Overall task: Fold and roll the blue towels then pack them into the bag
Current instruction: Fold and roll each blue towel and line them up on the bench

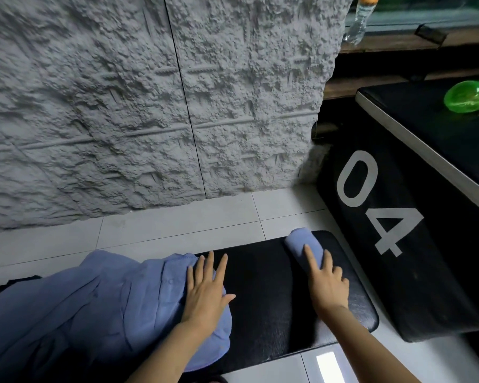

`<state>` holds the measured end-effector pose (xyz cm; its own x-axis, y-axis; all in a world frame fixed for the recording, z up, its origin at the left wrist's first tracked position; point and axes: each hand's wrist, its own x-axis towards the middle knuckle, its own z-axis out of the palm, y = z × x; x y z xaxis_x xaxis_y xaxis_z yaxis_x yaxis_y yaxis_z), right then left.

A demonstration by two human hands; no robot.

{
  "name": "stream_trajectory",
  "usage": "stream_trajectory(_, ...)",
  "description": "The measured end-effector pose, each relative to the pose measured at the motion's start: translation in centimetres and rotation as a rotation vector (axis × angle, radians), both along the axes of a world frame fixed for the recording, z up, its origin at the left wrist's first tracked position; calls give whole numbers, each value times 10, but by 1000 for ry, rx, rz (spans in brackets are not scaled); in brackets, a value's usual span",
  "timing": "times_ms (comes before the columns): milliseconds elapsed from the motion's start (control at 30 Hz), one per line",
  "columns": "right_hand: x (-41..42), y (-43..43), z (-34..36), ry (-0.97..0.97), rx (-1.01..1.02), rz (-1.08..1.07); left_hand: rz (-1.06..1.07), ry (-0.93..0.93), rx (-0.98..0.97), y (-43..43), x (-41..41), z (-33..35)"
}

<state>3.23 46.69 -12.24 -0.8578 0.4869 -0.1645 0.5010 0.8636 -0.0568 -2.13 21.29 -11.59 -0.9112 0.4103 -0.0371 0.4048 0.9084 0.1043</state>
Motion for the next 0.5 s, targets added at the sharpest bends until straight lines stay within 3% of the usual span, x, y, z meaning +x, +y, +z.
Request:
stream_trajectory(233,0,7,0,-22,-31,-115,-25,13,-101,-22,6,0)
stream_trajectory(500,0,8,8,-39,-69,-96,-36,89,-31,-43,2,9)
